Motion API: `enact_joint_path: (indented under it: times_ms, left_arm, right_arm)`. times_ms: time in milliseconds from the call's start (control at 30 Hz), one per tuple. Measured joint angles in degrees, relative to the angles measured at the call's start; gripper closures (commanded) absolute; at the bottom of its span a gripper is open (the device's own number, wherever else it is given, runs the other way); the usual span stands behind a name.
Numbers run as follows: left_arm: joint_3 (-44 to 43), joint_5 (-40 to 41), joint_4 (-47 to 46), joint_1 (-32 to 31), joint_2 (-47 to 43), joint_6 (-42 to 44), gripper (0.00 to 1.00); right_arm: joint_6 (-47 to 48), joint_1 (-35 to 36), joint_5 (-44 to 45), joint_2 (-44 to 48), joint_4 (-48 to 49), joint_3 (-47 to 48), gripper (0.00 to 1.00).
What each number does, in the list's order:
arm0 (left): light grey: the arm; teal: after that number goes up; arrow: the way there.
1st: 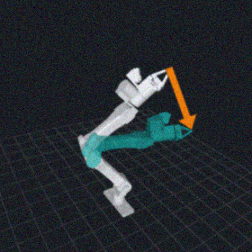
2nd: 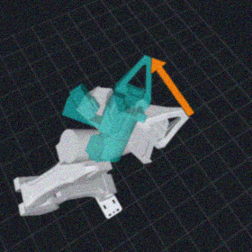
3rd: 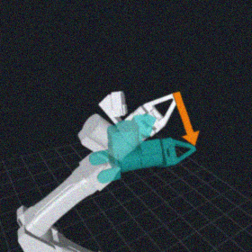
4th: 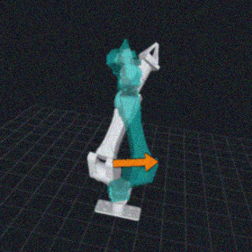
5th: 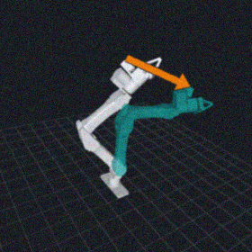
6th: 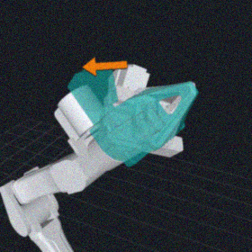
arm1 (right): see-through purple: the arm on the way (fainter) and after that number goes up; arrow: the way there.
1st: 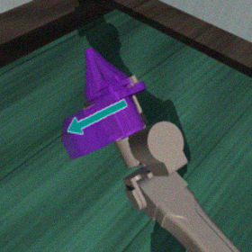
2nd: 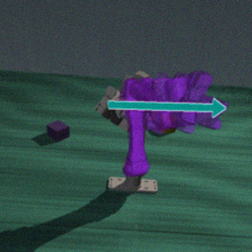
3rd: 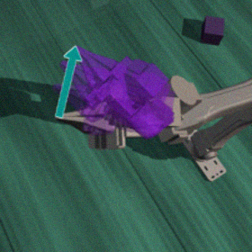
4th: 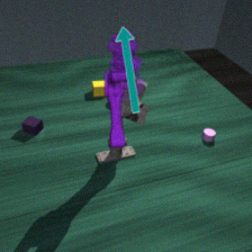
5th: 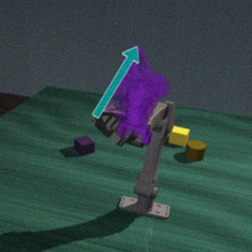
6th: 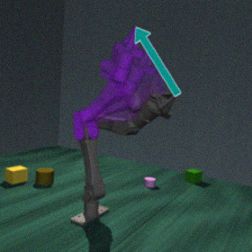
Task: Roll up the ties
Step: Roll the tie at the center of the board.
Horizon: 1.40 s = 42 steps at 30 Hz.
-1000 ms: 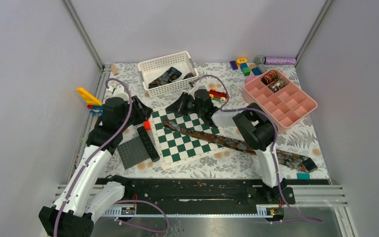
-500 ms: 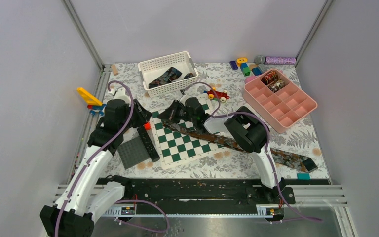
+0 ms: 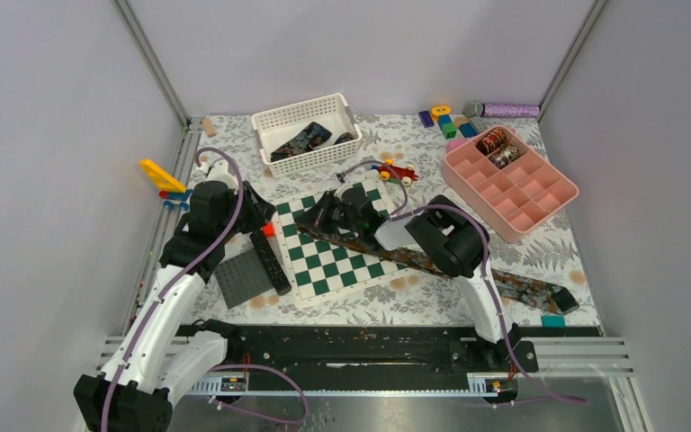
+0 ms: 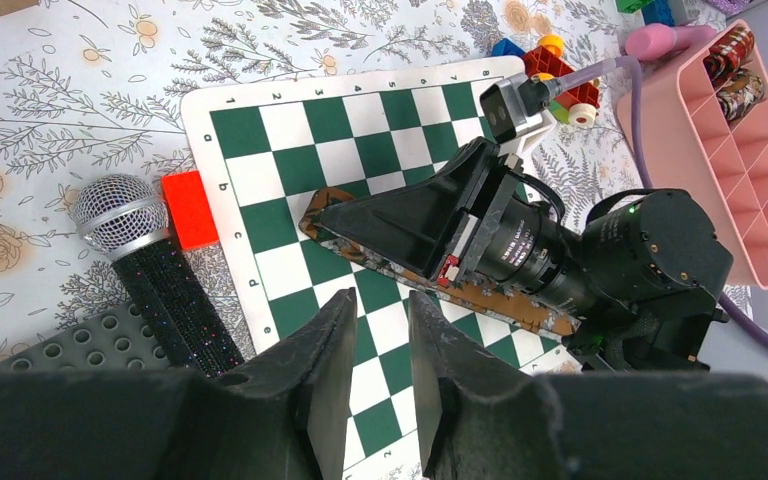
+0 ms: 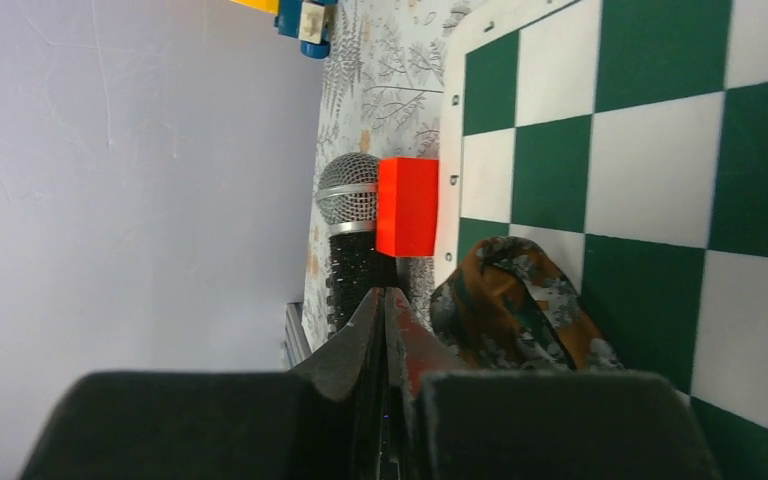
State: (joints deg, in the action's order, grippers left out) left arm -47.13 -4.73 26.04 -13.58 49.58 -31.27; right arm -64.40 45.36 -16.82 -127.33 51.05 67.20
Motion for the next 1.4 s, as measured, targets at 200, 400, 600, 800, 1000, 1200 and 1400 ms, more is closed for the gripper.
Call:
enact_joint_path:
  times_ms: [200,400,600,800,1000,1200,1400]
  left_arm:
    - [0.81,-0.04,0.02,0.24,0.11,0.09,0.73]
    - [0.87,-0.09,0.0,0.52,0.42,0.39,0.73]
    - [0.87,-0.24,0.0,0.92,0.44,0.44,0.73]
    - [0.87,-0.55,0.0,1.27,0.46,0.87,0.73]
    - [0.87,-0.74,0.0,1.6,0.46,1.11,0.73]
    - [0.9,-0.85,0.02,1.88,0.46,1.27,0.71]
    - [0.9,-0.94,0.11,2.03,0.39,1.46,0.68]
  right_arm:
    - [-0.24,0.0,0.9,-2.16,0.55,0.02,1.0]
    - [-0.39,0.02,1.03,-3.41,0.52,0.04,1.0]
    - [-0.33,0.02,1.44,-3.89,-0.68,1.11,1.0]
    - [0.13,0.02,2.45,-4.22,-2.95,2.16,1.0]
    - [1.01,0.37,2.89,-4.33,-5.2,2.97,1.0]
    - [2.08,0.83,3.96,-4.33,-7.41,3.89,1.0]
    - [2.91,1.14,4.57,-4.33,-10.27,5.35,1.0]
